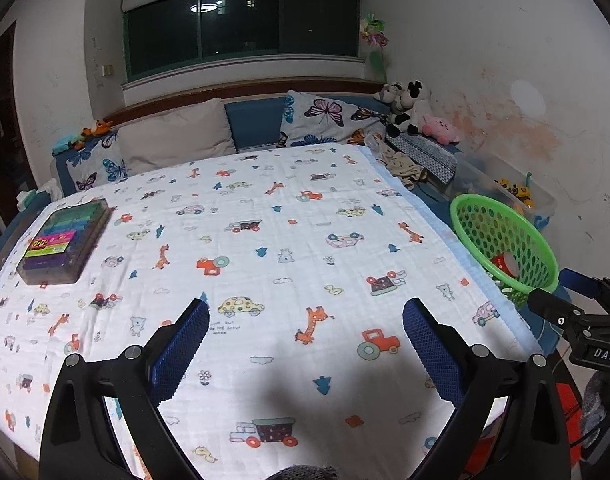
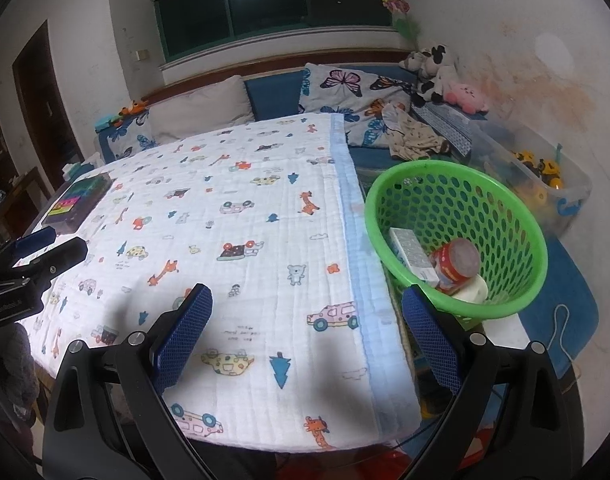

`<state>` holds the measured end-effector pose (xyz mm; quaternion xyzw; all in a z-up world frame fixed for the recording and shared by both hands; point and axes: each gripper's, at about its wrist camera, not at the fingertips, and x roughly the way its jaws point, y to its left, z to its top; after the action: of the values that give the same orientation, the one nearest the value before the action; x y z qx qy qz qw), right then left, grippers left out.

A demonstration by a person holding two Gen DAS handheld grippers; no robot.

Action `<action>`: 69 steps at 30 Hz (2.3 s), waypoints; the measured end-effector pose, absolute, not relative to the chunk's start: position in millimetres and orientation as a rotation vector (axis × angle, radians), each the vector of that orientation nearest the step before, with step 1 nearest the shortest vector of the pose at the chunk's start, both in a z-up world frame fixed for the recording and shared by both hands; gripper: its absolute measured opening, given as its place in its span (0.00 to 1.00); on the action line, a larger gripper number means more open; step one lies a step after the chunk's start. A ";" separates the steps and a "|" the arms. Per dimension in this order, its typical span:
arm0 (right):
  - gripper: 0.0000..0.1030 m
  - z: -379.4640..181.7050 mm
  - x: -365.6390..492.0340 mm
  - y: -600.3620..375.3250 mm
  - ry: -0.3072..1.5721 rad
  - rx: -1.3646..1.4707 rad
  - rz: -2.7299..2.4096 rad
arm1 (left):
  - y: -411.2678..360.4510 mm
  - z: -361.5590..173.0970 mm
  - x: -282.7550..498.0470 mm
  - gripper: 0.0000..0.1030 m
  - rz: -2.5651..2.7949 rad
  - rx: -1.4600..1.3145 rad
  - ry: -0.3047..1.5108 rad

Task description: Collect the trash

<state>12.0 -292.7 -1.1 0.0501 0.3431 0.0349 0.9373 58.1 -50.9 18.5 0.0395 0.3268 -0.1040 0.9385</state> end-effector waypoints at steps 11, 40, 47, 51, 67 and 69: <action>0.93 -1.0 14.0 -278.3 0.695 0.088 0.097 | -37.0 17.2 51.3 0.92 -0.152 0.082 0.645; 0.94 2.3 14.6 -271.0 0.648 0.106 0.133 | -32.3 22.8 47.4 0.92 -0.108 0.071 0.598; 0.94 2.3 15.0 -271.8 0.640 0.113 0.137 | -34.0 26.3 44.6 0.92 -0.109 0.071 0.587; 0.94 2.2 14.9 -271.4 0.638 0.113 0.139 | -35.1 27.2 43.7 0.92 -0.109 0.074 0.585; 0.94 2.8 16.6 -269.2 0.636 0.111 0.146 | -35.9 29.4 43.9 0.92 -0.100 0.080 0.583; 0.94 2.3 16.8 -269.0 0.636 0.111 0.148 | -36.2 28.7 44.4 0.92 -0.098 0.079 0.583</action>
<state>16.8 -269.0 2.3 0.0547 0.3122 0.0728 0.9456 44.4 -36.2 28.7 0.0387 0.2870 -0.0483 0.9559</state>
